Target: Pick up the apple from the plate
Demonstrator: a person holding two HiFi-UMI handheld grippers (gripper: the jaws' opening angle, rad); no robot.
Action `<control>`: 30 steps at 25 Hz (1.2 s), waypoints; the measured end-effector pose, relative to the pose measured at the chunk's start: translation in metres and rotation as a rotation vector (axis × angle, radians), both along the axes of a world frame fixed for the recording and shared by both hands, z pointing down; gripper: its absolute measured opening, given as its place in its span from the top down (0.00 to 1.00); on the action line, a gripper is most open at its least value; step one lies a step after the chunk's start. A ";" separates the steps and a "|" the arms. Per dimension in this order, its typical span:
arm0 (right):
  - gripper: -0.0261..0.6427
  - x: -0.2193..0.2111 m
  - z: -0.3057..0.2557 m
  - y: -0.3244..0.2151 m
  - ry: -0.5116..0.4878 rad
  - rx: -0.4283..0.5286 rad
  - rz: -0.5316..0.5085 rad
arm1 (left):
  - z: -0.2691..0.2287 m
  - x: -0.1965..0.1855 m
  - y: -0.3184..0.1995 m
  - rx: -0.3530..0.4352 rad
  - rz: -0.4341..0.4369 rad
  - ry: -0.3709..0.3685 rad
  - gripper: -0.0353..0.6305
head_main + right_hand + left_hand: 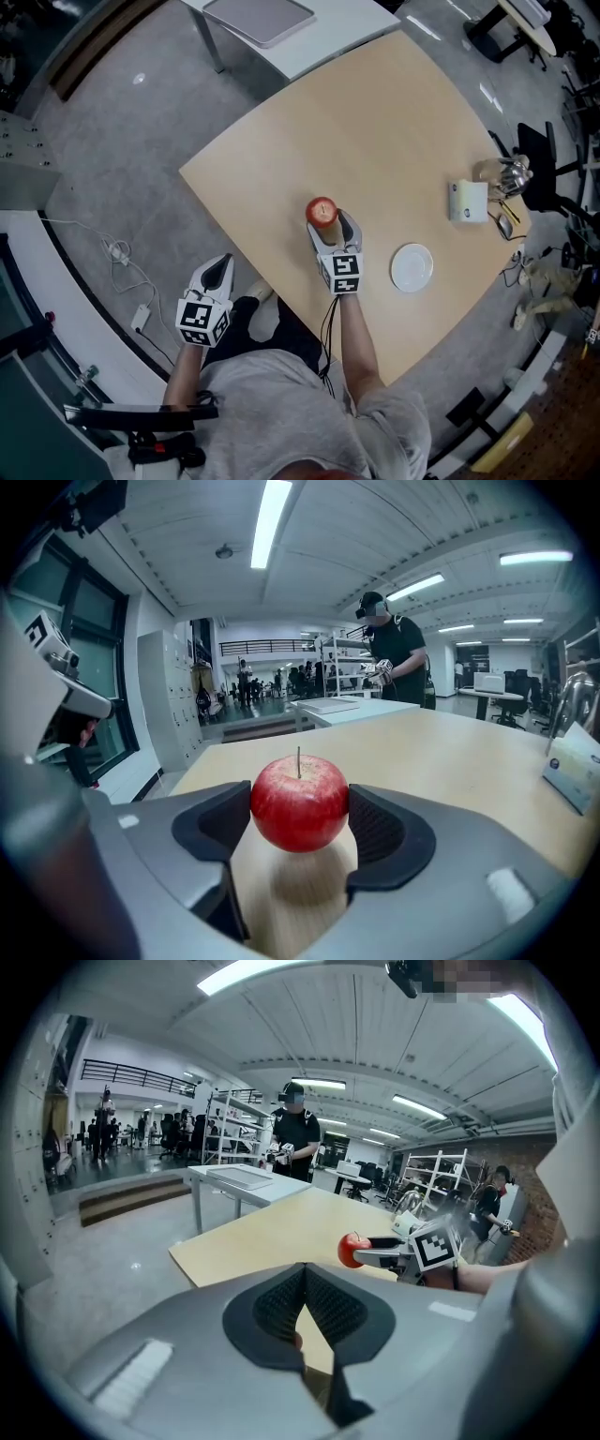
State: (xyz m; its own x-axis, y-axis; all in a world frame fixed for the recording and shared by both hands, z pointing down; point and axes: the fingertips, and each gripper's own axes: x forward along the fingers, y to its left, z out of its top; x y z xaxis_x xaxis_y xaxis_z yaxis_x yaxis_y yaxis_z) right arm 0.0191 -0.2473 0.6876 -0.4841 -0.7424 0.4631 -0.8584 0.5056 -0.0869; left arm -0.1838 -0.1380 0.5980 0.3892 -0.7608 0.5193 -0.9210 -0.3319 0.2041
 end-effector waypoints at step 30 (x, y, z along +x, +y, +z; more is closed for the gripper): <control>0.41 -0.026 0.041 -0.001 0.029 -0.054 -0.039 | 0.022 -0.022 0.012 -0.060 -0.029 -0.006 0.92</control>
State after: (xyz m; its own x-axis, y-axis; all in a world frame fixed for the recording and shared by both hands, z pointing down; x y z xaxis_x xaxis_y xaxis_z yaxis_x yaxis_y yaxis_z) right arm -0.0064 -0.2484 0.7283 -0.4984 -0.6967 0.5160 -0.8405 0.5341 -0.0907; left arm -0.2053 -0.1258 0.6196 0.3647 -0.7388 0.5666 -0.9311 -0.2927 0.2177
